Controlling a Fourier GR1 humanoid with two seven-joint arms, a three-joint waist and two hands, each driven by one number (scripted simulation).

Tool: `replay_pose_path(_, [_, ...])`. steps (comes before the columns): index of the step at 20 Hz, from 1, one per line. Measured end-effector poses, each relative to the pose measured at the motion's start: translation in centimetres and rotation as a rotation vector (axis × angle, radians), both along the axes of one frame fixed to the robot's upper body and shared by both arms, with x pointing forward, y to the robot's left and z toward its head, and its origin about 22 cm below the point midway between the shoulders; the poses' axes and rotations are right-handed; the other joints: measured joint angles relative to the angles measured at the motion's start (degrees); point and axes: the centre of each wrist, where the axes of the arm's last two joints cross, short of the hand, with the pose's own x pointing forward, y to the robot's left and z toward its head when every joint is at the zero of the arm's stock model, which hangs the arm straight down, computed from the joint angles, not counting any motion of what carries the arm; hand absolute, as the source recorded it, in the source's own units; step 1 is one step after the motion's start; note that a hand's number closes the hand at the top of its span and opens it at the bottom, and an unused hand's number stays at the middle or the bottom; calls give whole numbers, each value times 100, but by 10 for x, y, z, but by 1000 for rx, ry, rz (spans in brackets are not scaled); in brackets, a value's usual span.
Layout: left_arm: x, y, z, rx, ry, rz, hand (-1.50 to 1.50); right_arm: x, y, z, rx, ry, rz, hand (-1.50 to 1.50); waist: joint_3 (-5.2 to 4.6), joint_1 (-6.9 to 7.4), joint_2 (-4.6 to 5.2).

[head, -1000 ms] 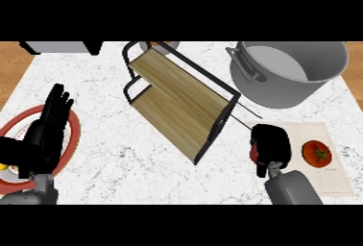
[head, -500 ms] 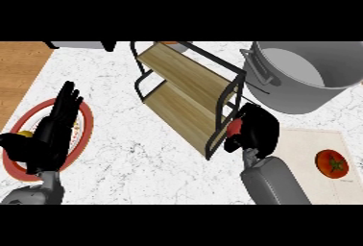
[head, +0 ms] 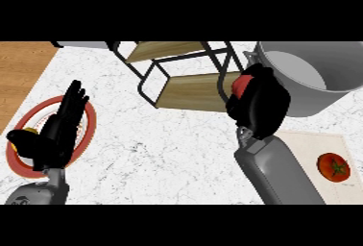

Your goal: Pick the bell pepper from the placemat and place it in the tiered shelf

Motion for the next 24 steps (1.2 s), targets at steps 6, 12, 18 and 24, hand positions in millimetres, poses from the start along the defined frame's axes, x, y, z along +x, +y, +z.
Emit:
replay_pose_path(6, [4, -2, 3, 3, -5, -3, 0, 2, 15, 25, -28, -100, -37, 150, 6, 13, 24])
replay_pose_path(12, [7, -7, 2, 0, -6, 0, 0, 6, 19, 44, -43, -169, -69, 150, 10, 1, 50])
replay_pose_path(18, [10, -5, 5, 4, -14, 1, 0, 12, 14, 51, -54, -201, -122, 150, 20, 17, 93])
replay_pose_path(24, [11, -8, 3, -1, -17, -5, 0, 18, 8, 51, -70, -224, -169, 150, 28, 40, 133])
